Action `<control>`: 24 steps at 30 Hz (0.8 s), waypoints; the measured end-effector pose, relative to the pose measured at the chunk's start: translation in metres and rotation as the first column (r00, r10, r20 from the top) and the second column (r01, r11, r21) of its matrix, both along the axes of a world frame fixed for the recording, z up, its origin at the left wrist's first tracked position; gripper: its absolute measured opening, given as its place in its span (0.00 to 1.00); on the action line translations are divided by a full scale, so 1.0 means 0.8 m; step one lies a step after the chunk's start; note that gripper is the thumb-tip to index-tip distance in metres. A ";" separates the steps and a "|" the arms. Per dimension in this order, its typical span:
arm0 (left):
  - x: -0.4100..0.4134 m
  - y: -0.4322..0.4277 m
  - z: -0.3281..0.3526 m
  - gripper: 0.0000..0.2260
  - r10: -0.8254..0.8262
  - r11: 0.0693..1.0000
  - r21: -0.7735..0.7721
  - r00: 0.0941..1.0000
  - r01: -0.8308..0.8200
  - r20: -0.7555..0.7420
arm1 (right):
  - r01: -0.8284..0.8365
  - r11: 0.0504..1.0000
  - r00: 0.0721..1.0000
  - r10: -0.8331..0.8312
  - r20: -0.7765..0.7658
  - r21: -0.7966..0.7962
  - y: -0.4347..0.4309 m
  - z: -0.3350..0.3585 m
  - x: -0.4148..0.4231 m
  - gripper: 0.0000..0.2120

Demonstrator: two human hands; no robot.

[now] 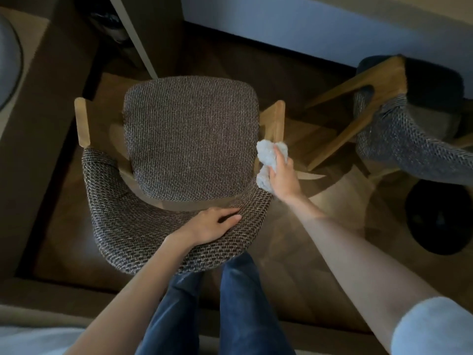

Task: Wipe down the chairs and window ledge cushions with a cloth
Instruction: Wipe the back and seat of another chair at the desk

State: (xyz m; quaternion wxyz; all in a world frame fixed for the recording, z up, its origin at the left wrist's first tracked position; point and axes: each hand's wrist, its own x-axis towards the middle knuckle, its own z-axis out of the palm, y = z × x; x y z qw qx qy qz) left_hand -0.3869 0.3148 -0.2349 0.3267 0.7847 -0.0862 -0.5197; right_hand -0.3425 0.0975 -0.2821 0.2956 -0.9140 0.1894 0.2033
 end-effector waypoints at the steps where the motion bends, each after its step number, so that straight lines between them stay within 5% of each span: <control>1: -0.005 0.006 0.005 0.23 -0.009 1.000 -0.002 1.000 0.009 0.020 | -0.001 1.000 0.999 0.001 -0.040 0.005 0.004 0.005 -0.012 0.26; 10: -0.034 0.087 0.048 0.34 -0.129 0.991 0.069 0.973 0.118 0.190 | -0.194 0.979 0.955 0.202 -0.215 0.061 0.018 0.075 -0.066 0.16; 13: -0.041 0.113 0.052 0.37 -0.204 0.978 0.111 0.935 0.179 0.290 | -0.082 0.996 0.995 0.084 -0.061 0.039 0.028 0.074 -0.061 0.23; 18: -0.051 0.161 0.048 0.45 -0.286 0.954 0.206 0.874 0.219 0.393 | 0.105 0.992 0.991 -0.099 -0.090 0.068 0.067 0.053 -0.070 0.21; 24: -0.073 0.190 0.051 0.46 -0.060 0.993 0.118 0.822 -0.009 0.566 | 0.292 0.935 0.955 -0.295 -0.014 0.203 0.101 0.098 -0.148 0.20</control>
